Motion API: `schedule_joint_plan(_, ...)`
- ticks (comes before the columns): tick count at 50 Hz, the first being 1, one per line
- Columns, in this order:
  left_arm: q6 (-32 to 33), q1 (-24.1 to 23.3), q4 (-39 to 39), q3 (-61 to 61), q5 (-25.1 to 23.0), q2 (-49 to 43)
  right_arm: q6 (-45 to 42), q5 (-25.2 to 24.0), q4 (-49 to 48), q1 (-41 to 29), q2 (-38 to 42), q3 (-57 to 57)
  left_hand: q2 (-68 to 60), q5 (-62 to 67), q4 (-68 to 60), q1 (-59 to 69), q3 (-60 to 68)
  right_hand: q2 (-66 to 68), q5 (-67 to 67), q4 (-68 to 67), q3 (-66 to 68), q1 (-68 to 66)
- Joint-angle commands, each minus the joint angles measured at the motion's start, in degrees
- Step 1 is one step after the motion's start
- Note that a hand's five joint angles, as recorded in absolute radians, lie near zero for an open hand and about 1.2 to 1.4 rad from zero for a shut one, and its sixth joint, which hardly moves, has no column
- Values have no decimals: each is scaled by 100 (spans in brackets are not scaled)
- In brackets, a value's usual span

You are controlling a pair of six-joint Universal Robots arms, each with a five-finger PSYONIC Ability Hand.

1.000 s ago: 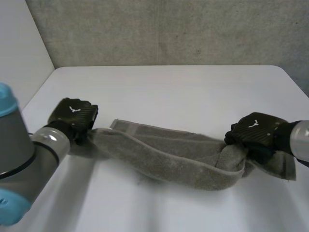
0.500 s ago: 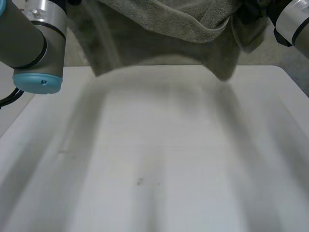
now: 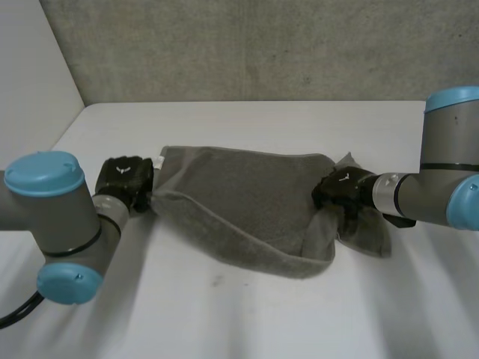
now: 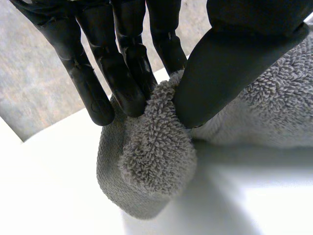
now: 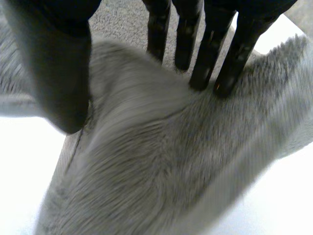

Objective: Fold the towel.

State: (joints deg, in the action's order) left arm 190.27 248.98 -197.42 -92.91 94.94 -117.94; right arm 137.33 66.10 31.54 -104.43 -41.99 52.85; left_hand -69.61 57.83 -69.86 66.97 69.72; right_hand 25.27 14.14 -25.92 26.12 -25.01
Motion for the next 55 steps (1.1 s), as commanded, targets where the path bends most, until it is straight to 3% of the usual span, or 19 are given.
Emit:
schedule_joint_plan(1, -8, -7, 37, -332, -1, 359, 679, 0, -708, 90, -703, 689, -1039, 1217, -1014, 1303, 1028, -1266, -1152, 1331, -1350, 1240)
schedule_joint_plan(7, -8, 10, 10, -552, -19, 632, 1225, -35, -1553, 116, -1766, 2129, -1039, 1217, -1014, 1303, 1028, -1149, -1036, 1214, -1234, 1123)
schedule_joint_plan(13, -16, 37, -7, -666, -28, 790, 1147, -79, -2124, 598, -2777, 3572, -1039, 1217, -1014, 1303, 1028, -798, -684, 863, -882, 771)
schedule_joint_plan(20, -25, 46, -25, -711, -19, 817, 779, -202, -2468, 907, -3254, 4496, -1039, 1217, -1014, 1303, 1028, 262, 375, -197, 177, -288)
schedule_joint_plan(28, -25, 46, -42, -746, -19, 799, 496, -448, -2759, 1162, -3263, 5095, -1039, 1217, -1014, 1303, 1028, -5, 109, 70, -89, -21)
schedule_joint_plan(38, -25, 28, -69, -781, -19, 799, 558, -378, -3944, 1153, -2517, 5201, -1039, 1217, -1014, 1303, 1028, 163, 277, -98, 79, -189)
schedule_joint_plan(55, -25, 37, -192, -834, -19, 799, 707, -264, -4094, 1083, -1839, 4595, -1039, 1217, -1014, 1303, 1028, 247, 360, -182, 162, -273)
